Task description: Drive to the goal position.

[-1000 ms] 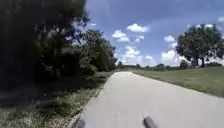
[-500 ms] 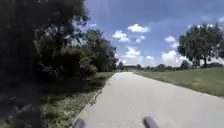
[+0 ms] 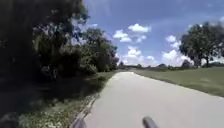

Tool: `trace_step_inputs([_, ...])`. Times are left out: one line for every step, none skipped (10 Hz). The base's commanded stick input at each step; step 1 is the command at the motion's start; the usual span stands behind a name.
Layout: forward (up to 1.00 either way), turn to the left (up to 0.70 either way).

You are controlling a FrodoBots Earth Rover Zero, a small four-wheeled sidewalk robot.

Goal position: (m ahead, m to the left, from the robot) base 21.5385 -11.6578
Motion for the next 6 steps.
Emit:
trace_step_inputs([0.70, 0.00])
trace_step_inputs([0.70, 0.00])
trace_step_inputs([0.70, -0.35])
trace_step_inputs([0.70, -0.35])
trace_step_inputs([0.70, -0.35])
trace_step_inputs([0.70, -0.35])
